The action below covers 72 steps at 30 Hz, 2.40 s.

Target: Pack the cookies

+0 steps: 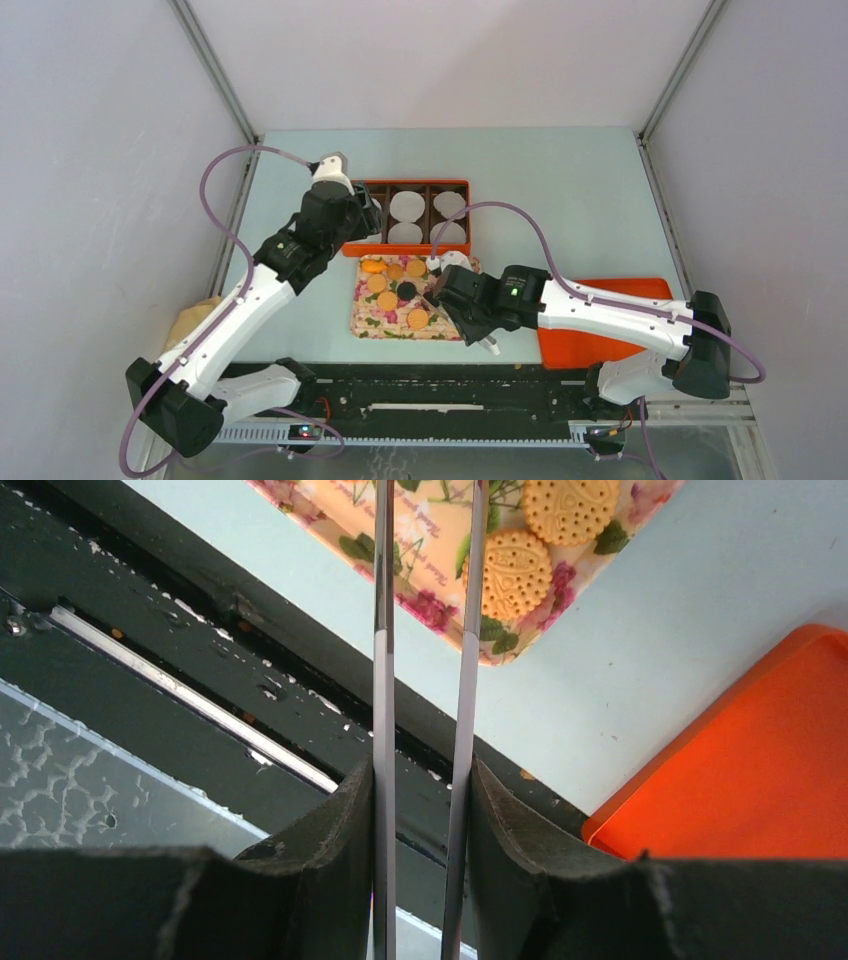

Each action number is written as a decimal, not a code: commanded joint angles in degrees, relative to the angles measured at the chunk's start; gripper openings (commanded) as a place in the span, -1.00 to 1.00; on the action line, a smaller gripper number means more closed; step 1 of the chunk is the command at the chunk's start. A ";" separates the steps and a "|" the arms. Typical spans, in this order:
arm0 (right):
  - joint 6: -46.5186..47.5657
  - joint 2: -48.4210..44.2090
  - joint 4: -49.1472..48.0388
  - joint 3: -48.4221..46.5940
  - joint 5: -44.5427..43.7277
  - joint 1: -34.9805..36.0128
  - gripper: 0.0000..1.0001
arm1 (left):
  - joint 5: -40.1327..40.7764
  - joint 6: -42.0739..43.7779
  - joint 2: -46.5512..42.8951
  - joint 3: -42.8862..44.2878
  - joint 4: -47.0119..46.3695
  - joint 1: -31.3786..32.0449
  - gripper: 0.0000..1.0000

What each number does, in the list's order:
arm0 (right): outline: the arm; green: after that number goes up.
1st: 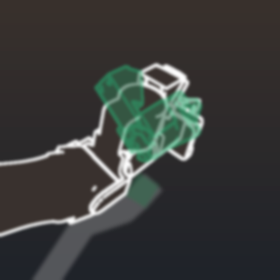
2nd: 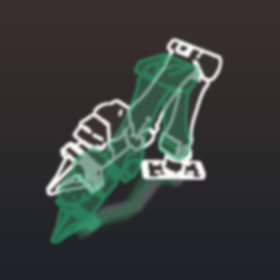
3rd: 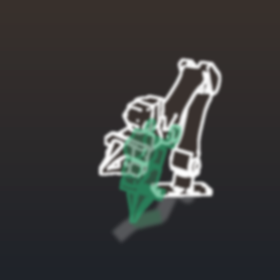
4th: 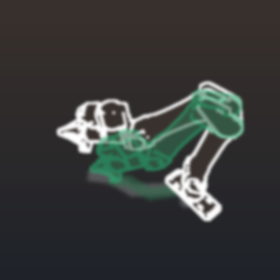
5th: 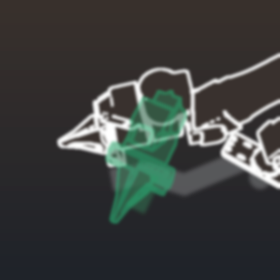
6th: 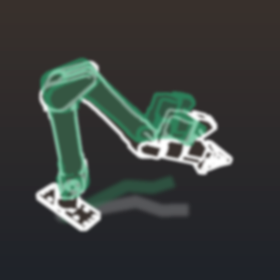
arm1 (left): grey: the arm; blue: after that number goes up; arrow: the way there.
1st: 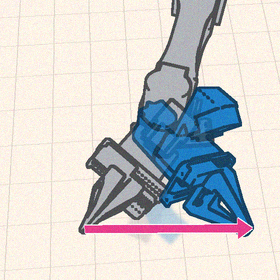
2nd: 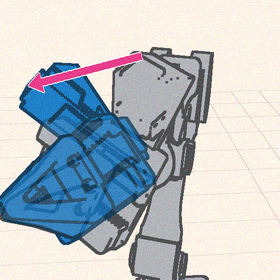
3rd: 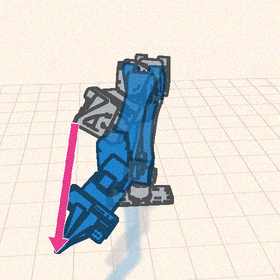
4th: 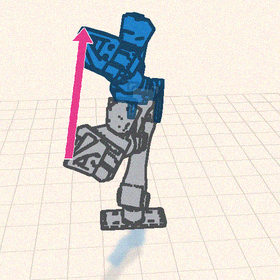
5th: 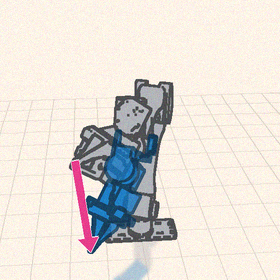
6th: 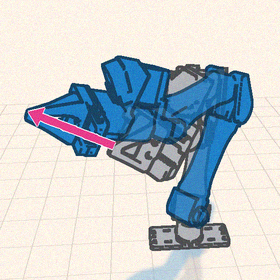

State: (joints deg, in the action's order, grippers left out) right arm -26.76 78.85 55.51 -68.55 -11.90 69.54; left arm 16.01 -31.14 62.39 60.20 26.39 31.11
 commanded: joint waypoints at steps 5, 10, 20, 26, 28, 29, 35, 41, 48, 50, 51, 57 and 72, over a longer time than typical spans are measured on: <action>-6.85 -1.18 -0.28 0.61 -1.98 3.39 -0.25 | -0.76 -1.31 -2.94 -2.45 -1.38 0.18 0.06; -9.08 -2.25 1.45 0.61 -4.74 3.65 -0.18 | -1.46 -1.49 -3.63 -3.19 -2.03 0.17 0.06; -10.63 -2.78 4.07 0.50 -6.83 3.57 -0.08 | -2.24 -1.99 -4.47 -3.91 -2.48 0.18 0.06; -10.69 -2.48 4.67 0.34 -6.66 3.68 0.02 | -2.56 -2.26 -4.47 -4.47 -2.87 0.18 0.06; -10.44 -1.27 4.51 0.30 -6.44 3.61 0.01 | -2.71 -2.26 -4.39 -4.78 -3.01 0.13 0.06; -10.22 -0.64 4.26 0.30 -6.40 3.66 0.00 | -2.87 -2.27 -4.33 -4.89 -3.03 0.17 0.06; -9.19 2.13 1.05 0.33 -4.79 3.20 -0.13 | -2.88 -2.09 -4.12 -5.59 -3.08 0.15 0.06; -8.30 3.28 -0.57 -0.06 -3.23 1.93 -0.44 | -2.77 -2.00 -4.15 -6.12 -3.09 0.18 0.06; -7.67 2.01 2.67 -5.31 -4.91 1.61 -0.82 | -2.55 -1.83 -4.21 -5.61 -2.76 0.18 0.06; -7.56 1.28 3.69 -7.23 -5.92 1.76 -0.85 | -2.64 -1.90 -4.26 -5.37 -2.66 0.17 0.05; -7.24 0.73 3.85 -8.02 -6.36 1.72 -0.88 | -2.72 -2.00 -4.29 -5.30 -2.65 0.13 0.05; -4.88 0.53 4.53 -12.75 -8.53 0.27 -1.00 | -1.34 -2.78 -4.96 -4.80 -1.94 0.18 0.02; 11.12 22.64 -4.81 -37.51 -1.39 -15.47 -1.00 | 18.12 -1.94 -10.56 3.33 6.87 -0.42 0.05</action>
State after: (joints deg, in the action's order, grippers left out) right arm -22.26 93.65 55.55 -97.86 -15.92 56.42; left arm 29.43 -34.81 50.61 59.02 32.08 31.09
